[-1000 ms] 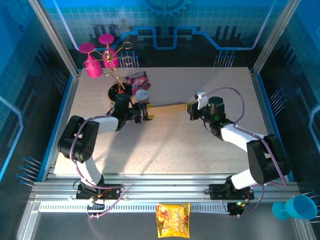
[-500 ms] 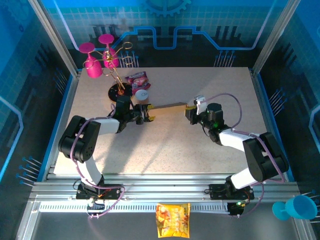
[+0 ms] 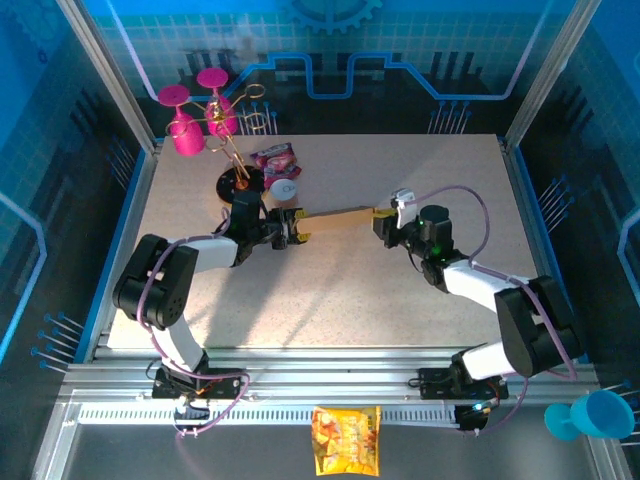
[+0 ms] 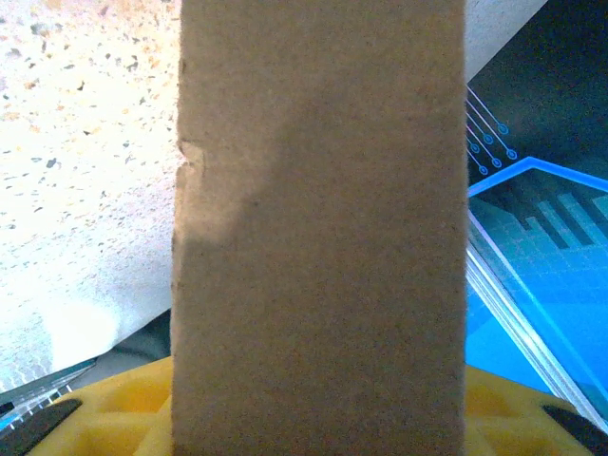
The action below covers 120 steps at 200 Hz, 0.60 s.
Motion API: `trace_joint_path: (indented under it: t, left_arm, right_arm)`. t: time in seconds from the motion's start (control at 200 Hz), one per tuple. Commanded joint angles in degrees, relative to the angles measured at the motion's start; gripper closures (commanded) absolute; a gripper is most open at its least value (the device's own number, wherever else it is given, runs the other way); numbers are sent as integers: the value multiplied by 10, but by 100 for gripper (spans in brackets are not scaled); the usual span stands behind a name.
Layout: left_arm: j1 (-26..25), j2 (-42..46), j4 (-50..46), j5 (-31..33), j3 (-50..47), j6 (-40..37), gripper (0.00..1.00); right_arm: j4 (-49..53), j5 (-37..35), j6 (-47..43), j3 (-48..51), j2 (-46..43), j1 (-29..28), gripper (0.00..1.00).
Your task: Fold the paper box
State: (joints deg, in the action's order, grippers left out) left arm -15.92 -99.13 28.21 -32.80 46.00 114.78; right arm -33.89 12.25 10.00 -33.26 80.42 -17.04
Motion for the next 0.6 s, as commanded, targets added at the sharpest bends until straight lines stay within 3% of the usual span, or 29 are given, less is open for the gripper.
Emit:
trace_joint_path:
  t: [0.0, 0.39, 0.595]
  left_arm:
    - [-3, 22, -16, -4, -1, 329, 93]
    - [-4, 30, -42, -2, 4, 322, 93]
    - [-4, 30, -44, 0, 8, 322, 92]
  right_arm:
    - [16, 8, -14, -9, -24, 17, 76]
    - [81, 66, -23, -52, -12, 26, 75]
    - [109, 70, -37, -68, 2, 24, 81]
